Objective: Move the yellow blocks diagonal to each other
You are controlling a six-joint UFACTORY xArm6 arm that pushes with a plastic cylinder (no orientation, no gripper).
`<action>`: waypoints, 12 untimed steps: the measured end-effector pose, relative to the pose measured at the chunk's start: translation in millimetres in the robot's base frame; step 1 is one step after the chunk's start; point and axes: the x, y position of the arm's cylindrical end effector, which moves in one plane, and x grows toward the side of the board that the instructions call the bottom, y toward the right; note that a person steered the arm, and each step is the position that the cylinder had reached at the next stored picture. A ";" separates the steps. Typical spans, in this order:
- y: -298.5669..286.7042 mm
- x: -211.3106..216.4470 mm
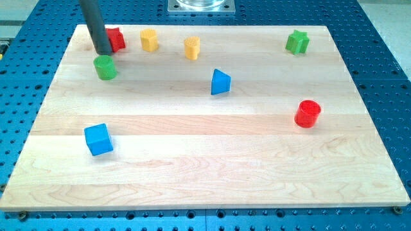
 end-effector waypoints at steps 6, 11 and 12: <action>32.1 -11.8; 203.8 -17.9; 238.6 36.2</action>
